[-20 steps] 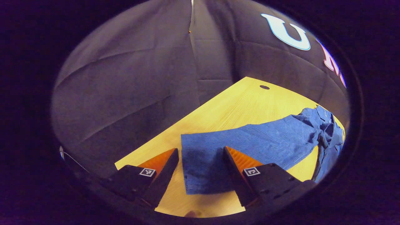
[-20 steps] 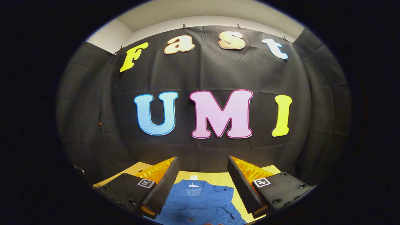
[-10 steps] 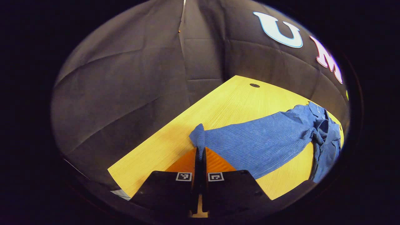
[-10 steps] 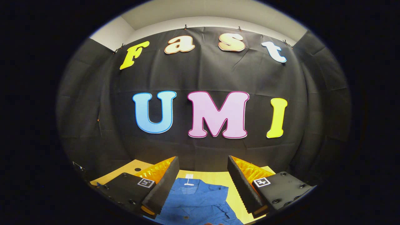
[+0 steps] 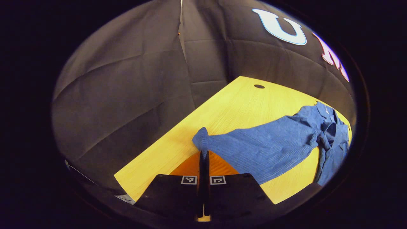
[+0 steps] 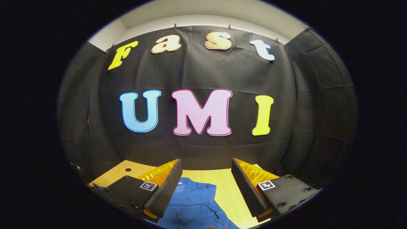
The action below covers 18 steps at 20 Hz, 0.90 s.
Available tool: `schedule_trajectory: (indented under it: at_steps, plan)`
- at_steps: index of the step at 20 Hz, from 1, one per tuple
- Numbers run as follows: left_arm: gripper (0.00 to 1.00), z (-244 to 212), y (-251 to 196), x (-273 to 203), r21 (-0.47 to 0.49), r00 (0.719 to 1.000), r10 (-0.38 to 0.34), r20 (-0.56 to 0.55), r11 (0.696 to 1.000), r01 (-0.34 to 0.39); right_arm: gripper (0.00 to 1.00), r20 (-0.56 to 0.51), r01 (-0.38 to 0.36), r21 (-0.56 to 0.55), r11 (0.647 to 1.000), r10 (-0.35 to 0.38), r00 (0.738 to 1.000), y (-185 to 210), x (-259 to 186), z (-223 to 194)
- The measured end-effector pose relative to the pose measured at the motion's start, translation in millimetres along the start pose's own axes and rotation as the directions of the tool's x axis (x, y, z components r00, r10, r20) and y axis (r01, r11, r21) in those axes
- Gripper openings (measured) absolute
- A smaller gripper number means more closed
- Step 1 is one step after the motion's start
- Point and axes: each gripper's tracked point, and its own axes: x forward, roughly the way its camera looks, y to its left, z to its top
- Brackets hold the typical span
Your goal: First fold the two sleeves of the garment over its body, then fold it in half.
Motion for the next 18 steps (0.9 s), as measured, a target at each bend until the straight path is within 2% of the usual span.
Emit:
schedule_trajectory:
  at_steps: [5, 9, 15, 16, 17, 18]
  plan:
    - [0.0, 26.1, -38.9, -20.6, 0.064, 0.995, -0.09, 0.042, 0.994, 0.088, 0.99, -0.008, -0.008, 0.008, 1.0, 0.008, 1.0, -8.1, -6.0, -2.6]
    - [0.0, 50.3, -88.7, -44.6, 0.077, 0.976, -0.198, 0.092, 0.978, 0.191, 0.98, -0.02, -0.001, 0.031, 1.0, 0.002, 1.0, -21.7, -12.2, -7.0]
    - [0.0, 74.2, -140.6, -83.9, 0.101, 0.947, -0.289, 0.142, 0.956, 0.277, 0.99, -0.02, 0.021, 0.047, 0.999, -0.02, 1.0, -49.5, -24.7, -6.5]
    - [0.0, 78.0, -147.8, -91.6, 0.109, 0.941, -0.302, 0.149, 0.951, 0.288, 0.89, -0.016, 0.024, 0.05, 0.998, -0.023, 1.0, -53.5, -26.3, -5.9]
    - [0.0, 81.5, -156.0, -97.1, 0.117, 0.936, -0.317, 0.153, 0.946, 0.301, 0.98, -0.013, 0.028, 0.05, 0.998, -0.028, 1.0, -57.5, -27.7, -5.1]
    - [0.0, 84.5, -164.9, -103.8, 0.124, 0.93, -0.332, 0.156, 0.941, 0.315, 0.98, -0.015, 0.029, 0.053, 0.998, -0.028, 0.999, -60.8, -29.6, -5.9]
